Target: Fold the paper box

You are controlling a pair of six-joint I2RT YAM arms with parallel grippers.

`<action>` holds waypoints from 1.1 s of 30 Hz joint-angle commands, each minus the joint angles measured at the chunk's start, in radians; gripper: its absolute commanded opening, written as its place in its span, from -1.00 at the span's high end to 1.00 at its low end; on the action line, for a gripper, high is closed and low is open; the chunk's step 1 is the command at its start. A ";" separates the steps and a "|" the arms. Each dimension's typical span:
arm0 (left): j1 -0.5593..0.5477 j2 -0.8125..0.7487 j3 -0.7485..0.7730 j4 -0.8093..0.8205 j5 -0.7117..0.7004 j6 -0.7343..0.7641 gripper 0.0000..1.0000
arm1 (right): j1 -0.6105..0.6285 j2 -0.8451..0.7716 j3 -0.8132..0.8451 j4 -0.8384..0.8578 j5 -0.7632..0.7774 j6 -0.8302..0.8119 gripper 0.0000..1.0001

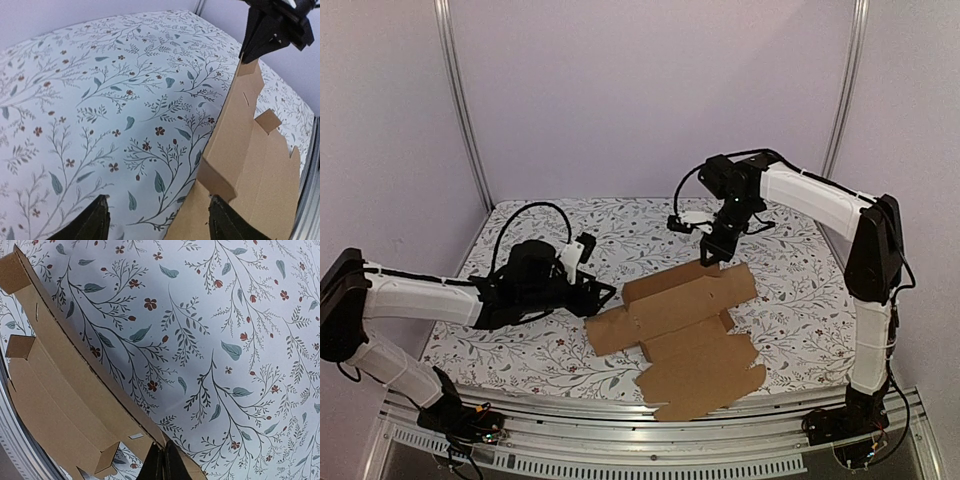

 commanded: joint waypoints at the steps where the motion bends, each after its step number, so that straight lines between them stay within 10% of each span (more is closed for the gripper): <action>1: -0.009 -0.104 -0.192 0.185 -0.096 -0.258 -0.51 | -0.061 -0.001 -0.014 0.017 -0.035 0.064 0.96; 14: 0.006 0.080 -0.294 0.423 0.010 -0.391 -0.50 | -0.088 -0.035 -0.051 0.050 -0.079 0.106 0.95; 25: 0.058 0.294 -0.290 0.802 0.272 -0.449 1.00 | -0.089 -0.054 -0.056 0.039 -0.122 0.064 0.84; 33: 0.063 0.202 -0.219 0.629 0.414 -0.262 1.00 | -0.070 -0.044 0.015 -0.071 -0.163 -0.184 0.33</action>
